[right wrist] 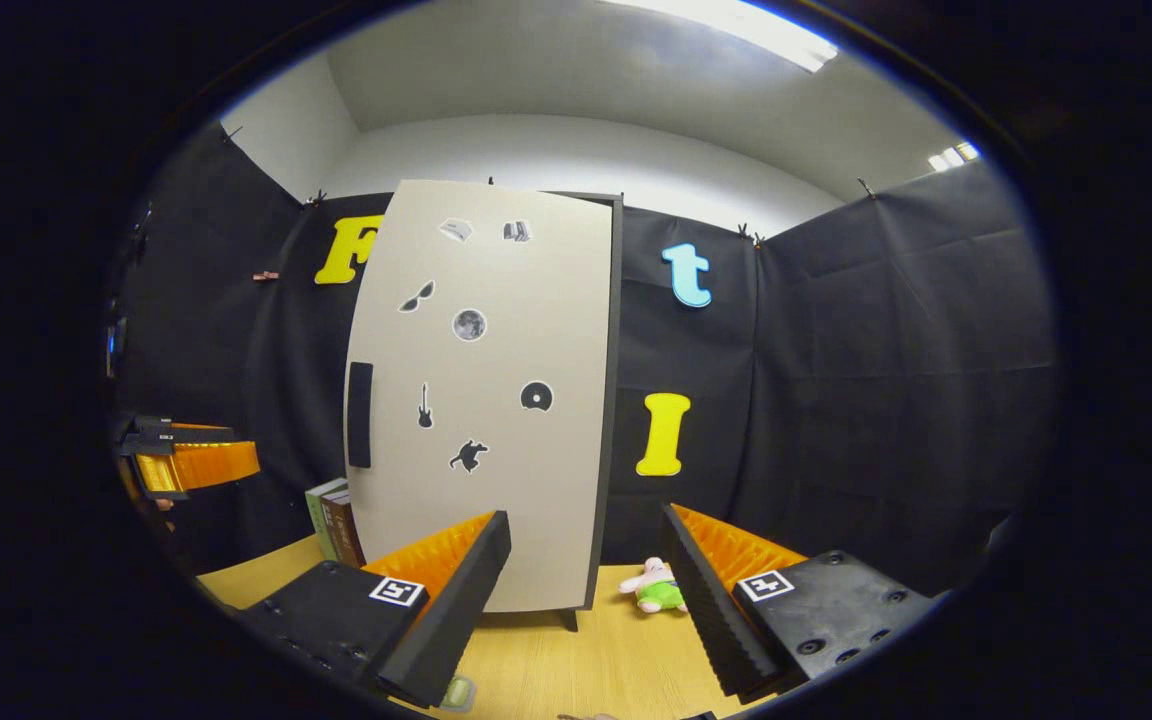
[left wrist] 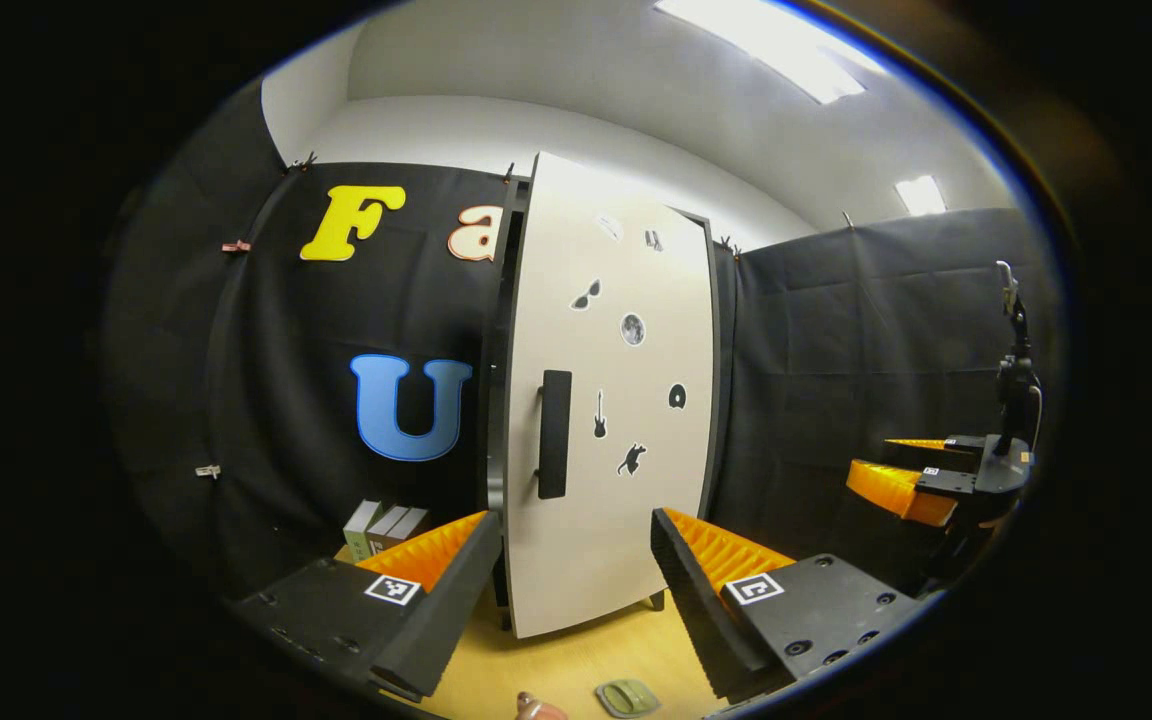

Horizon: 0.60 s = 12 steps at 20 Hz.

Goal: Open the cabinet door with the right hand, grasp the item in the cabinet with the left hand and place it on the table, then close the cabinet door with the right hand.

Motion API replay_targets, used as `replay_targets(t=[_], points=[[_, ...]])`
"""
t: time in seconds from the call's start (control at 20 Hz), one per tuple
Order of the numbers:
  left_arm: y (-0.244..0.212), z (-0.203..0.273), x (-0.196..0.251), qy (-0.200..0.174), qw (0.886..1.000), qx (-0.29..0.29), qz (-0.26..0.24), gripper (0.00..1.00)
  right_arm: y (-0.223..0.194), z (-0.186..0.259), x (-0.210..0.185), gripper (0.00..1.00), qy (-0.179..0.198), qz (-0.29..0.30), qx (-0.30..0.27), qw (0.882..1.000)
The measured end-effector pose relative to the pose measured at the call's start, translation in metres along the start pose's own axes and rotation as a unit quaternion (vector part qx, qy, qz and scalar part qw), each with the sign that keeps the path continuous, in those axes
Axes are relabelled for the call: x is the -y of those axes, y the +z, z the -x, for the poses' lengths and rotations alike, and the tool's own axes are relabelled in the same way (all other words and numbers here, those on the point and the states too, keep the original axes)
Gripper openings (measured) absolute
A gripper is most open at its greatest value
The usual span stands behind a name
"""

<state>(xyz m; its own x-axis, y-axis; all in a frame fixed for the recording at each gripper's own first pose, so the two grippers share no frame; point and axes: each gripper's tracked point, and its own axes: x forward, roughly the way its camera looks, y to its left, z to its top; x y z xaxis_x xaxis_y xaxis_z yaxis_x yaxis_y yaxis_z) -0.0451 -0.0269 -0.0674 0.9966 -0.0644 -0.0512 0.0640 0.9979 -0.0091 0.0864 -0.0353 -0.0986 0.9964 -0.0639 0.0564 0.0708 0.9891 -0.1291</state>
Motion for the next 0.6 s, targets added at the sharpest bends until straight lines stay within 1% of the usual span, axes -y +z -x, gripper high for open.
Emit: replay_targets(t=[0.2, 0.6], points=[[-0.001, -0.002, -0.001, 0.001, 1.0, 0.002, 0.001, 0.95, 0.003, -0.004, -0.006, 0.98, 0.008, -0.009, 0.002, 1.0], [0.002, -0.009, -0.012, 0.007, 1.0, 0.005, -0.003, 0.95, 0.0, -0.014, -0.013, 0.98, 0.017, -0.003, -0.003, 1.0]])
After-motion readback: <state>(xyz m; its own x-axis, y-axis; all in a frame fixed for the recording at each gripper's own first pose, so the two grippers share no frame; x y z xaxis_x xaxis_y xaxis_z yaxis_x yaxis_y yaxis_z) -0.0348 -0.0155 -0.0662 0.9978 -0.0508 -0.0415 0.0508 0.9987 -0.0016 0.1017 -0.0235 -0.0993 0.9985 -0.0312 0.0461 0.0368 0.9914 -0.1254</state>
